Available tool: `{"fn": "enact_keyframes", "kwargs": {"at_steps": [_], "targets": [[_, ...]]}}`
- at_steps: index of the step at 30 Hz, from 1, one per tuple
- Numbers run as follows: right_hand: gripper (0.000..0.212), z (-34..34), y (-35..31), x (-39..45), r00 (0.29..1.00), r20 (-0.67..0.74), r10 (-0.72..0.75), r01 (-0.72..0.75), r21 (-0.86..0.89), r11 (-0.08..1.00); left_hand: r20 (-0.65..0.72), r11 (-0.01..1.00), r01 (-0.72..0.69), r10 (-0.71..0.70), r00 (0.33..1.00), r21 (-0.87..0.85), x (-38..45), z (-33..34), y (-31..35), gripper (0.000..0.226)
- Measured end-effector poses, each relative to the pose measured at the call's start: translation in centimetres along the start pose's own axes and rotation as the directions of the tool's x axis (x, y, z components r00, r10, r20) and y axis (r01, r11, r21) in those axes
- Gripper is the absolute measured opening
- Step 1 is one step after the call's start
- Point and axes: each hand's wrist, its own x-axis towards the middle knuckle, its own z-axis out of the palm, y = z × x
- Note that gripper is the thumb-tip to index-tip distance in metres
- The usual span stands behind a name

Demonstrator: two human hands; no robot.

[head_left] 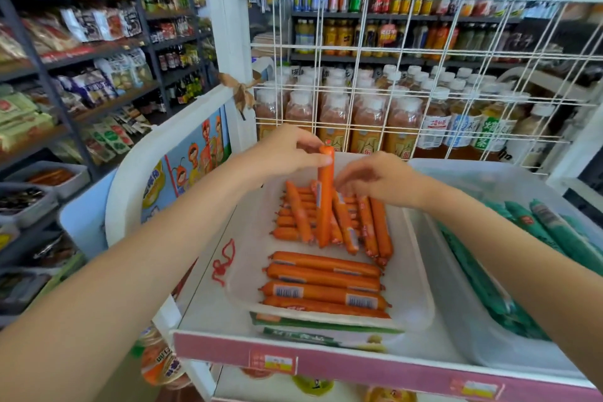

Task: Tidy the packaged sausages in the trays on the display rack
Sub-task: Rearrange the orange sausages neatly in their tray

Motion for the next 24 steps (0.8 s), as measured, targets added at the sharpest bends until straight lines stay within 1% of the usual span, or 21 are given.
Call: {"fn": "enact_keyframes", "kwargs": {"at_steps": [1,2,4,5,6,8,12,17,21,24], "targets": [[0.017,-0.3,-0.1,0.0,0.998,-0.057,0.029,-0.024,0.072,0.997,-0.005,0.998,0.011,-0.011,1.0,-0.058,-0.1,0.4,-0.1,0.023],[0.014,-0.6,-0.3,-0.2,0.992,-0.108,0.069,-0.049,0.18,0.982,0.005,0.996,0.01,-0.009,1.0,-0.092,-0.2,0.8,-0.2,0.023],[0.008,-1.1,-0.6,-0.6,0.973,-0.167,0.158,-0.071,0.434,0.898,0.035,0.998,-0.037,0.039,0.999,-0.04,-0.4,1.6,-0.4,0.024],[0.01,-1.4,-0.8,-0.8,0.966,-0.181,0.186,-0.067,0.518,0.853,0.045,0.998,-0.06,0.061,0.997,-0.004,-0.4,2.0,-0.5,0.025],[0.014,-1.5,-0.9,-1.0,0.961,-0.189,0.204,-0.063,0.565,0.823,0.046,0.997,-0.07,0.069,0.997,0.018,-0.4,2.3,-0.5,0.026],[0.016,-1.6,-0.9,-1.0,0.957,-0.196,0.215,-0.056,0.6,0.798,0.031,0.996,-0.083,0.082,0.996,0.045,-0.2,2.6,-0.5,0.027],[0.007,-1.9,-1.0,-0.8,0.955,-0.183,0.232,-0.072,0.618,0.783,0.024,0.99,-0.12,0.118,0.993,0.081,0.0,2.7,-0.1,0.023],[0.005,-2.4,-1.1,-0.7,0.961,-0.1,0.258,-0.12,0.69,0.713,-0.003,0.975,-0.181,0.183,0.983,0.131,-0.3,2.7,0.0,0.017],[0.005,-2.4,-1.4,-0.5,0.957,-0.107,0.27,-0.126,0.684,0.719,-0.003,0.971,-0.188,0.19,0.982,0.151,-0.3,2.5,-0.1,0.019],[0.007,-2.5,-1.7,-0.3,0.952,-0.137,0.273,-0.113,0.672,0.732,-0.011,0.966,-0.185,0.19,0.982,0.182,-0.1,2.5,-0.1,0.015]]}}
